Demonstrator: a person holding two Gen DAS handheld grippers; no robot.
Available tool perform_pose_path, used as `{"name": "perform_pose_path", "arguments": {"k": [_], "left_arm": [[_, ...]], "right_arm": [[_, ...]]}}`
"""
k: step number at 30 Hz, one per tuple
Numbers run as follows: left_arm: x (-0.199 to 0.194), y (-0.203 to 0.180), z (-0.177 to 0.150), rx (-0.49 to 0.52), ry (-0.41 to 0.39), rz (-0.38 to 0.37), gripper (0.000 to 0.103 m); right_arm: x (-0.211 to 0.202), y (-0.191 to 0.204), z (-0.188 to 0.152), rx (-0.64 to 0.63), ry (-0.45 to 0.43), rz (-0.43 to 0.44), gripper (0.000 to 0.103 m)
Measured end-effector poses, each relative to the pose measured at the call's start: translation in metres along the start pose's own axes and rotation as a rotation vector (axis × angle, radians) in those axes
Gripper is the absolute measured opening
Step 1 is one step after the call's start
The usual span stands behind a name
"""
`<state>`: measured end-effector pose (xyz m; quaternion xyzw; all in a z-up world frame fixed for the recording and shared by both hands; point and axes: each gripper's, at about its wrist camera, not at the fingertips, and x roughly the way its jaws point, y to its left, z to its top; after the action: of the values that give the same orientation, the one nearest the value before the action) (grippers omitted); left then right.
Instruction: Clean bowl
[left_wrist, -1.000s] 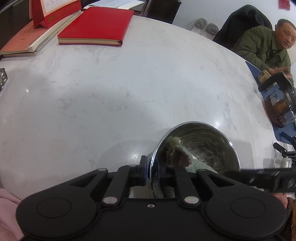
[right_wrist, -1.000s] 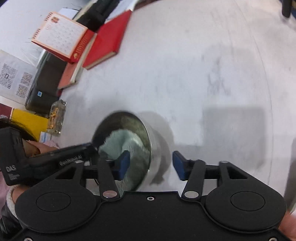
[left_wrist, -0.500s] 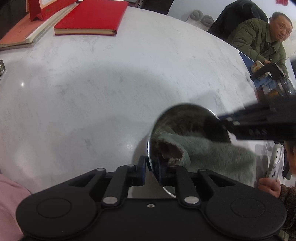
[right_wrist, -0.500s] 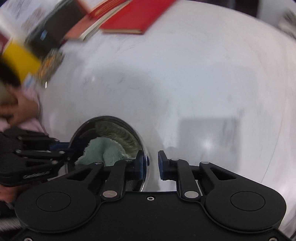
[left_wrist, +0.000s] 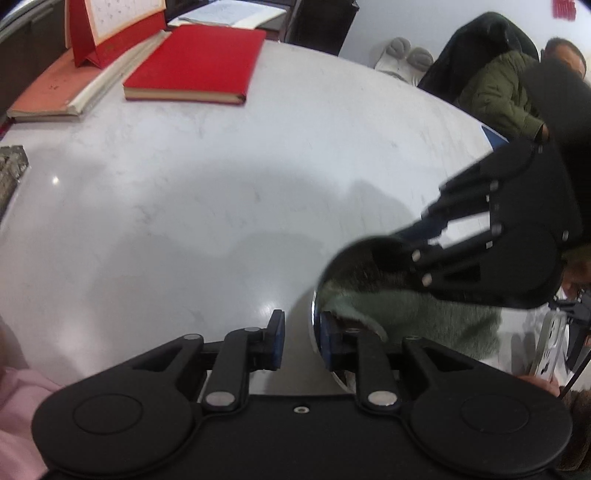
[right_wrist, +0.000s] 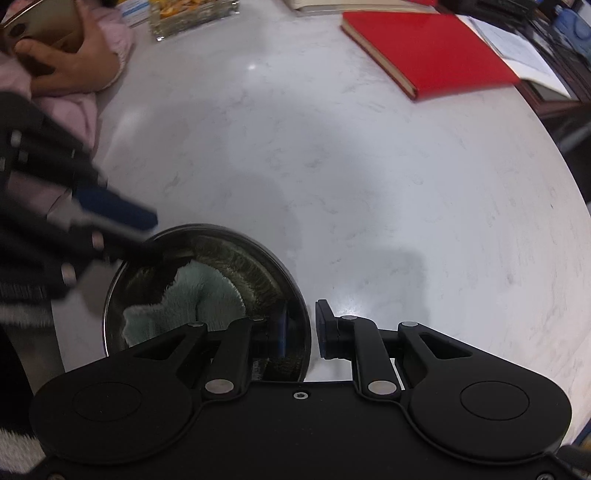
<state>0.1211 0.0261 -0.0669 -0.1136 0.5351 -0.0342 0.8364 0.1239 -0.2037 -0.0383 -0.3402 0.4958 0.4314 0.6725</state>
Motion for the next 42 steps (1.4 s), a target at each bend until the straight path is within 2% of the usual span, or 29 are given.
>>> {"name": "perform_pose_path", "arguments": {"k": [2,6,15,21,25,29,33,37,40,42], "left_arm": [[-0.001,0.001,0.004,0.003,-0.01,0.001,0.019],[0.004,-0.002,0.013,0.019,-0.005,-0.011,0.019],[0.025,-0.017,0.023,0.077,0.05,-0.019,0.019],[0.038,-0.016,0.019,0.068,0.103,-0.003,0.018],[0.044,-0.008,0.014,0.001,0.118,-0.028,0.006],[0.044,-0.005,0.011,-0.02,0.114,-0.031,0.006],[0.043,-0.002,0.009,-0.034,0.108,-0.032,0.006],[0.041,0.001,0.005,-0.044,0.089,-0.038,0.006],[0.039,0.001,0.003,-0.036,0.075,-0.027,0.006],[0.037,0.001,0.002,-0.031,0.071,-0.021,0.006]], "right_arm": [[-0.013,0.011,-0.021,-0.011,-0.007,0.01,0.015],[-0.024,0.015,-0.038,-0.056,-0.021,0.029,0.015],[-0.02,0.01,-0.033,-0.191,-0.051,0.067,0.016],[-0.022,0.008,-0.033,-0.208,-0.083,0.08,0.015],[-0.022,0.005,-0.032,-0.184,-0.109,0.085,0.016],[-0.026,-0.002,-0.027,-0.12,-0.146,0.07,0.038],[-0.053,-0.007,-0.031,-0.043,-0.213,0.008,0.039],[-0.085,0.019,-0.043,-0.152,-0.258,-0.022,0.039],[-0.082,0.05,-0.052,-0.279,-0.196,-0.036,0.04],[-0.066,0.07,-0.055,-0.372,-0.124,-0.065,0.04]]}}
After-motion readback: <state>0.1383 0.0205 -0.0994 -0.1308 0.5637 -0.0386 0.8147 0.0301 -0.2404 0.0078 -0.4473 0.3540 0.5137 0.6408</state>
